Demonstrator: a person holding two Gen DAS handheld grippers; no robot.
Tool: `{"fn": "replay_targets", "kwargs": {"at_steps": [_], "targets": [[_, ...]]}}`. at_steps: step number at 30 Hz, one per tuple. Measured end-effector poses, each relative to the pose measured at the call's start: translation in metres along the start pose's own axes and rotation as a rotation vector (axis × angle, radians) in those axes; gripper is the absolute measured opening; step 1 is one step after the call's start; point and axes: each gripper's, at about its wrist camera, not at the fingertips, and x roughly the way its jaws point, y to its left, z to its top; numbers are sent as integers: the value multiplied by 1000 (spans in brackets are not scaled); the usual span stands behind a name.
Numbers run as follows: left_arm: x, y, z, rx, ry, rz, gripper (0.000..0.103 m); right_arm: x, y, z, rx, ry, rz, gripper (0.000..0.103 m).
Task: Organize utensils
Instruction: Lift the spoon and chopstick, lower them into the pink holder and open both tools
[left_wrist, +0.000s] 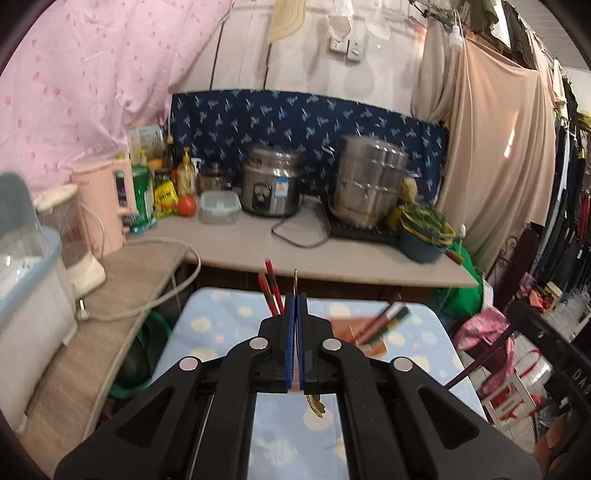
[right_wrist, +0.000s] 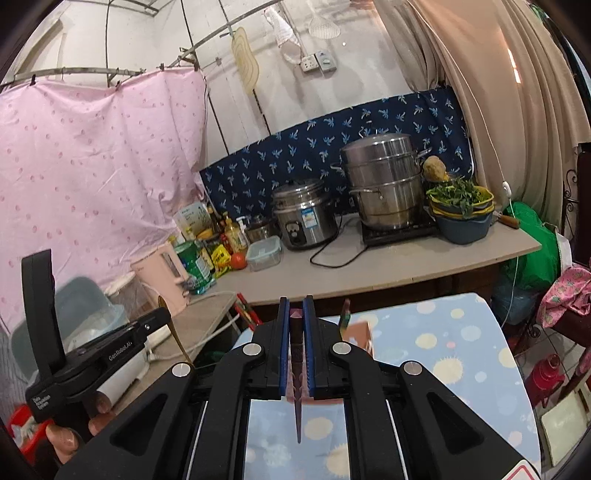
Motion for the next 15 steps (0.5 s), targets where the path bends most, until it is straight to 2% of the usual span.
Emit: {"fn": "replay_targets", "kwargs": {"at_steps": [7, 15], "targets": [[42, -5, 34, 33, -62, 52, 1, 39, -3, 47, 38, -81, -6, 7], [93, 1, 31, 19, -1, 44, 1, 84, -13, 61, 46, -94, -44, 7]]}}
